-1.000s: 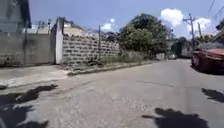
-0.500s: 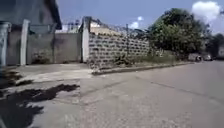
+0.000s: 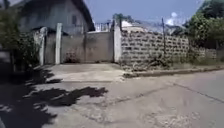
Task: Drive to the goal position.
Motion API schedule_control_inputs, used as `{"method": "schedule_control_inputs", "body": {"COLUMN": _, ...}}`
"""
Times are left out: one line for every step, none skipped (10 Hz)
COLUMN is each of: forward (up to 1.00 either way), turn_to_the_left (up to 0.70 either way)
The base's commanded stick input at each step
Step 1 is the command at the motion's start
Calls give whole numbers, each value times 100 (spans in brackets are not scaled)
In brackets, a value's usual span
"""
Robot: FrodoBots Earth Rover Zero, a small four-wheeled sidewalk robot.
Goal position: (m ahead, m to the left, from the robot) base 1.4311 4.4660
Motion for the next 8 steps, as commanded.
{"method": "schedule_control_inputs", "body": {"forward": 99, "turn_to_the_left": 43}}
{"method": "schedule_control_inputs", "body": {"forward": 93, "turn_to_the_left": 40}}
{"method": "schedule_control_inputs", "body": {"forward": 84, "turn_to_the_left": 37}}
{"method": "schedule_control_inputs", "body": {"forward": 81, "turn_to_the_left": 36}}
{"method": "schedule_control_inputs", "body": {"forward": 81, "turn_to_the_left": 36}}
{"method": "schedule_control_inputs", "body": {"forward": 81, "turn_to_the_left": 36}}
{"method": "schedule_control_inputs", "body": {"forward": 81, "turn_to_the_left": 36}}
{"method": "schedule_control_inputs", "body": {"forward": 81, "turn_to_the_left": 36}}
